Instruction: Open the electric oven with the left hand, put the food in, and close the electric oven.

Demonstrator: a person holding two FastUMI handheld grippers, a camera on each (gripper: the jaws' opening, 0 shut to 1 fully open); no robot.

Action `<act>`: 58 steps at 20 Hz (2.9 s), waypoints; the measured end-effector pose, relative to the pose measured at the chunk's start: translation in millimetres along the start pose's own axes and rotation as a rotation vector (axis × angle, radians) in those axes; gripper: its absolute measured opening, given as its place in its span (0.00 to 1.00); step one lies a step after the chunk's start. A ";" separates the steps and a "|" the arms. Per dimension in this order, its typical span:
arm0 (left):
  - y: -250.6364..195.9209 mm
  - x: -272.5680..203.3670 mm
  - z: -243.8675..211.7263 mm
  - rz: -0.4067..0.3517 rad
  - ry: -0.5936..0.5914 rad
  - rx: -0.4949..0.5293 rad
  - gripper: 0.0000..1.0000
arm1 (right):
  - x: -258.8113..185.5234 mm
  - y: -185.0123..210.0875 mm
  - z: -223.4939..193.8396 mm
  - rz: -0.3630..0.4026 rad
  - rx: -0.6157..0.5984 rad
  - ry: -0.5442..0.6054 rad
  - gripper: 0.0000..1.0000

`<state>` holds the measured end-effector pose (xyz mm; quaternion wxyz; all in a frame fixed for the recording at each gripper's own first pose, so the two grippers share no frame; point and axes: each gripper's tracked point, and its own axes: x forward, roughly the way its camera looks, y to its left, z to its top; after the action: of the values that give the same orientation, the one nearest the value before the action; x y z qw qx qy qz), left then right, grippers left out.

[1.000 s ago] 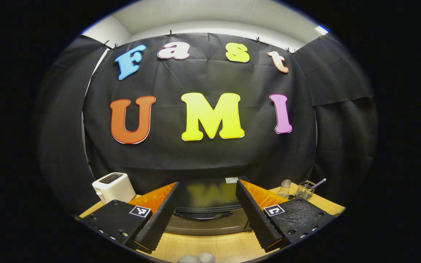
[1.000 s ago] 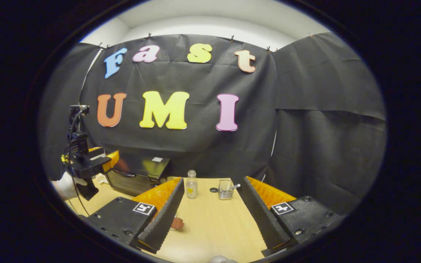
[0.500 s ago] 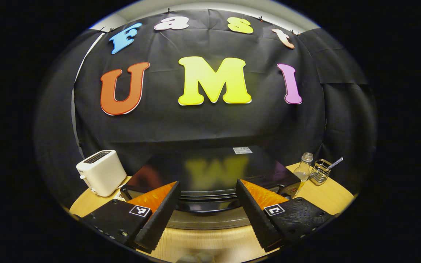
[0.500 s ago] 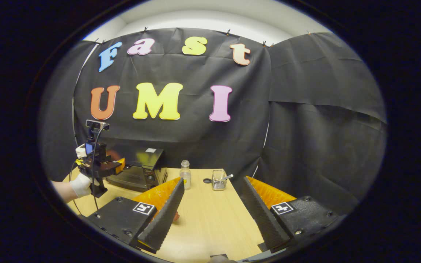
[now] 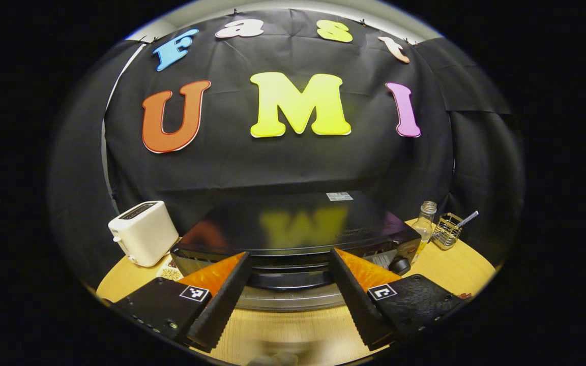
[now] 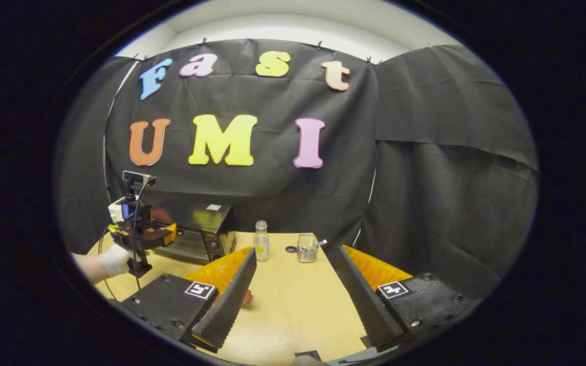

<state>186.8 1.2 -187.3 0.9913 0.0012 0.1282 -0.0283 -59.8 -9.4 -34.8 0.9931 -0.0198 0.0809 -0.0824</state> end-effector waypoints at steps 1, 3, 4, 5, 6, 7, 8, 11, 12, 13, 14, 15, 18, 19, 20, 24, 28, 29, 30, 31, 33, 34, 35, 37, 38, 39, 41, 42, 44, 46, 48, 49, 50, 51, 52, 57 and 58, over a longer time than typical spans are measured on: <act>-0.7 -6.1 -2.5 -0.002 -0.003 0.000 0.97 | -1.2 0.8 -1.2 0.005 0.000 -0.001 1.00; -2.3 -18.4 -10.0 -0.007 0.002 -0.002 0.97 | -2.6 1.6 -2.0 0.015 0.000 -0.001 1.00; -2.7 -24.5 -14.3 -0.009 0.008 -0.004 0.98 | -3.0 3.5 -2.4 0.022 0.001 0.001 1.00; -3.2 -30.4 -18.6 -0.010 0.010 -0.002 0.97 | -3.9 5.8 -3.9 0.030 0.001 0.004 1.00; -2.8 -35.4 -23.4 -0.009 0.015 -0.001 0.97 | -4.8 7.4 -5.1 0.038 0.000 0.006 0.97; -3.3 -41.1 -30.2 -0.008 0.024 -0.003 0.97 | -4.7 9.1 -7.3 0.046 -0.002 0.008 0.97; -4.3 -46.4 -33.5 -0.008 0.024 -0.002 0.97 | -5.3 10.8 -8.4 0.053 -0.004 0.010 0.97; -6.3 -63.1 -54.1 -0.006 0.055 -0.008 0.97 | -5.8 14.6 -12.7 0.070 -0.006 0.017 1.00; -6.9 -67.8 -60.7 -0.005 0.059 -0.006 0.97 | -6.1 15.1 -13.6 0.074 -0.008 0.019 1.00; -8.2 -72.8 -68.4 -0.005 0.072 -0.005 0.97 | -6.2 15.1 -15.7 0.076 -0.009 0.022 1.00; -8.3 -76.6 -76.3 -0.005 0.079 -0.005 0.97 | -6.5 15.2 -16.8 0.078 -0.010 0.026 1.00; -9.5 -81.0 -84.9 -0.006 0.095 -0.008 0.97 | -5.9 14.8 -19.9 0.080 -0.012 0.032 0.97; -12.0 -91.0 -111.7 -0.007 0.142 -0.016 0.97 | -5.5 15.2 -27.0 0.081 -0.013 0.048 1.00; -13.0 -94.2 -121.6 -0.008 0.162 -0.018 0.97 | -6.2 15.6 -29.3 0.081 -0.014 0.052 1.00; -14.6 -95.5 -130.0 -0.008 0.178 -0.019 0.97 | -6.2 15.5 -30.6 0.081 -0.016 0.056 1.00; -18.1 -100.8 -163.8 -0.009 0.251 -0.019 1.00 | -4.9 12.4 -38.6 0.074 -0.020 0.077 1.00; -20.6 -102.5 -191.1 -0.010 0.324 -0.026 0.97 | 0.5 7.0 -49.5 0.062 -0.021 0.104 1.00; -21.0 -101.8 -194.5 -0.010 0.333 -0.030 0.97 | 1.6 5.9 -52.7 0.058 -0.022 0.111 1.00; -22.9 -100.0 -195.1 -0.009 0.331 -0.030 0.97 | 2.3 4.3 -54.4 0.056 -0.022 0.115 1.00; -22.9 -99.9 -195.5 -0.010 0.330 -0.022 0.97 | 3.6 3.6 -55.8 0.053 -0.022 0.119 1.00; -21.9 -99.4 -196.6 -0.010 0.329 -0.015 0.97 | 5.6 1.6 -59.3 0.053 -0.020 0.128 1.00; -22.2 -99.8 -195.6 -0.011 0.326 -0.016 0.96 | 6.7 2.0 -60.9 0.057 -0.018 0.132 0.97; -22.3 -100.1 -195.1 -0.011 0.323 -0.017 0.96 | 8.3 3.8 -63.7 0.066 -0.013 0.139 0.97; -21.4 -99.2 -189.4 -0.014 0.291 -0.006 0.96 | 11.6 6.1 -69.2 0.079 -0.003 0.155 0.97; -20.3 -99.8 -186.3 -0.014 0.277 -0.002 0.96 | 12.8 6.1 -70.5 0.081 0.002 0.159 1.00; -18.8 -101.3 -182.4 -0.012 0.265 -0.003 0.96 | 14.6 6.7 -72.7 0.084 0.004 0.163 0.97; -12.4 -107.6 -176.6 -0.008 0.250 -0.005 0.96 | 18.3 6.9 -76.5 0.087 -0.001 0.166 1.00; -8.9 -112.7 -172.4 -0.006 0.243 -0.006 0.96 | 20.8 7.3 -78.5 0.090 -0.003 0.172 1.00; -1.7 -124.5 -163.2 -0.003 0.223 0.000 0.96 | 26.5 10.8 -85.2 0.109 0.005 0.186 1.00; 6.3 -138.8 -152.1 0.003 0.205 -0.002 0.97 | 36.3 15.0 -96.4 0.133 0.013 0.212 0.97; 14.1 -154.7 -139.2 0.011 0.181 -0.005 0.96 | 50.2 20.0 -109.5 0.161 0.020 0.243 0.97; 18.3 -162.3 -131.7 0.019 0.168 -0.005 0.96 | 58.3 23.5 -117.8 0.177 0.024 0.265 1.00; 22.2 -170.4 -124.3 0.028 0.157 -0.006 0.96 | 66.4 26.8 -124.1 0.194 0.030 0.286 1.00; 25.9 -178.6 -115.0 0.036 0.140 -0.009 0.96 | 74.9 31.5 -131.8 0.216 0.037 0.306 1.00; 29.7 -186.4 -104.6 0.050 0.122 -0.013 0.96 | 84.1 35.6 -140.6 0.235 0.044 0.328 1.00; 48.2 -221.9 -51.4 0.131 0.048 -0.024 0.96 | 131.5 63.8 -188.9 0.344 0.136 0.484 0.95; 48.9 -228.5 -40.1 0.145 0.034 -0.023 0.96 | 139.7 70.0 -198.0 0.365 0.167 0.522 0.92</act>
<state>-41.3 63.2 -168.2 0.9884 -0.0004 0.1451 0.0451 55.0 31.2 -255.8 0.9354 0.0982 0.3281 0.0884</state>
